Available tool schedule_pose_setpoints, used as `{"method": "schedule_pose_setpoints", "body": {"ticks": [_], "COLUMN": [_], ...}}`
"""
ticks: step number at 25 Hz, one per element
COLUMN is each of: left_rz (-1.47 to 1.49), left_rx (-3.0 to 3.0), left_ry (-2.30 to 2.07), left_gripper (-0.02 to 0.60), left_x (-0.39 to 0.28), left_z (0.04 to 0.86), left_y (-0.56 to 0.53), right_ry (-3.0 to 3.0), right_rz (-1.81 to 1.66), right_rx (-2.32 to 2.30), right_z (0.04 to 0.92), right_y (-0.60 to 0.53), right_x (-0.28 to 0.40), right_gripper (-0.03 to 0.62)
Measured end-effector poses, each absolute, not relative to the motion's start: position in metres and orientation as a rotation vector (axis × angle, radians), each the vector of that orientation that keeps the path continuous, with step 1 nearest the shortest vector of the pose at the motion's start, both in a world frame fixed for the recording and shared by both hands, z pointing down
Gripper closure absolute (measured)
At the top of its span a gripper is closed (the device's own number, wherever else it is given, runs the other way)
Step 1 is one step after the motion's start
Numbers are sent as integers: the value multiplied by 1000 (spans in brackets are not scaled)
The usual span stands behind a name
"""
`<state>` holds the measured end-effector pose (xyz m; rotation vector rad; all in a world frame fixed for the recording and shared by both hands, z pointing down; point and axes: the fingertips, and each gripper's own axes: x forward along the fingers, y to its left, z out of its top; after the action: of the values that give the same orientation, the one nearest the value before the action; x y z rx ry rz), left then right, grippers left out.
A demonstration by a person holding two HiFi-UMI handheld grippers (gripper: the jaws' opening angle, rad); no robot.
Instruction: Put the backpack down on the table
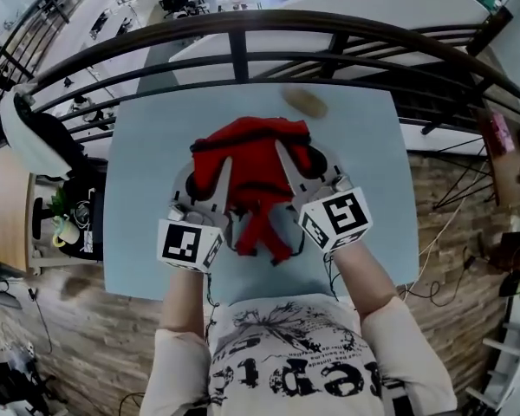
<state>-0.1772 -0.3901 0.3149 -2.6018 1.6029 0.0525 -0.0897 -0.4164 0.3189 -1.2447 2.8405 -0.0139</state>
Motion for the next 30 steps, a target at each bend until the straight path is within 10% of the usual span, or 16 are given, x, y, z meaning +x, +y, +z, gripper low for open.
{"method": "schedule_pose_setpoints", "body": {"ticks": [30], "left_rz": [94], "left_rx": [-2803], "left_ry": [1518], "left_gripper": [543], "left_x": [-190], "left_z": [423], "left_y": [-448], "right_ry": [2864], "right_rz": [-9], "right_rx": [-1393], "right_z": [424], "right_y": [-463], "right_x": [-101], "right_gripper": [534]}}
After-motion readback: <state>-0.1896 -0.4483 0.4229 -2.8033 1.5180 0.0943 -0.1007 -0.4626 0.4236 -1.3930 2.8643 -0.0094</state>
